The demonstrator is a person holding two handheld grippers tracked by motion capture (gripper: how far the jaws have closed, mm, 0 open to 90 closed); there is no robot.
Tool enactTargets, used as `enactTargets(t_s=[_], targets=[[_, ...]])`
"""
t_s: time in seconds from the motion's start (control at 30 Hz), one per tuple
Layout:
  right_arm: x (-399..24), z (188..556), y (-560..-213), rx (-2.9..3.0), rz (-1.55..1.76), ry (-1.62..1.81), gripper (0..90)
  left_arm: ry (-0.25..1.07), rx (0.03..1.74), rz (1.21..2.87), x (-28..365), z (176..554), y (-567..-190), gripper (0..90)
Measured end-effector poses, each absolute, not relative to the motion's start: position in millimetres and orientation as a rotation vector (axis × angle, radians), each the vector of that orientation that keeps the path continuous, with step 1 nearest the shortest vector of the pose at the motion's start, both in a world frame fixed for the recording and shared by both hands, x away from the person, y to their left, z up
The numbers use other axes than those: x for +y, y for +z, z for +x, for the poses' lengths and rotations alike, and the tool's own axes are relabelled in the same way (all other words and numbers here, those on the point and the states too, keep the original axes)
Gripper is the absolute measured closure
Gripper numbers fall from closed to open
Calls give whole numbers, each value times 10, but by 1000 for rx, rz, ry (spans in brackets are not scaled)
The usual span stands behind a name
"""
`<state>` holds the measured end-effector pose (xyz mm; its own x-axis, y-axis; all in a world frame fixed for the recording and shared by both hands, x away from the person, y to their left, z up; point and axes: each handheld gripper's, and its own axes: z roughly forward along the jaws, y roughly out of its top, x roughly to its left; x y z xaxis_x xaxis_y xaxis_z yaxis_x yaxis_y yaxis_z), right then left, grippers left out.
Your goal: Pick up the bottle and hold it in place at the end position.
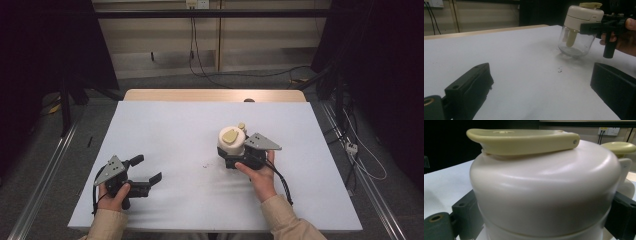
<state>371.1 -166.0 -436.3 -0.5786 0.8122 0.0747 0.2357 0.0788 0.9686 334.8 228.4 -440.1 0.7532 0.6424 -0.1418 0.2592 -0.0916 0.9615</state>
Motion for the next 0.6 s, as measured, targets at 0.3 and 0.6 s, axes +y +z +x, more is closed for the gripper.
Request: enactTargets(t_s=[0.3, 0.6], targets=[[-1606, 3754, -4369, 1867, 1032, 1535, 70, 373, 726, 1674, 2288, 3350, -4402, 29], [-1578, 3785, -4376, 1867, 1040, 1535, 70, 374, 727, 1676, 2288, 3349, -4402, 30]])
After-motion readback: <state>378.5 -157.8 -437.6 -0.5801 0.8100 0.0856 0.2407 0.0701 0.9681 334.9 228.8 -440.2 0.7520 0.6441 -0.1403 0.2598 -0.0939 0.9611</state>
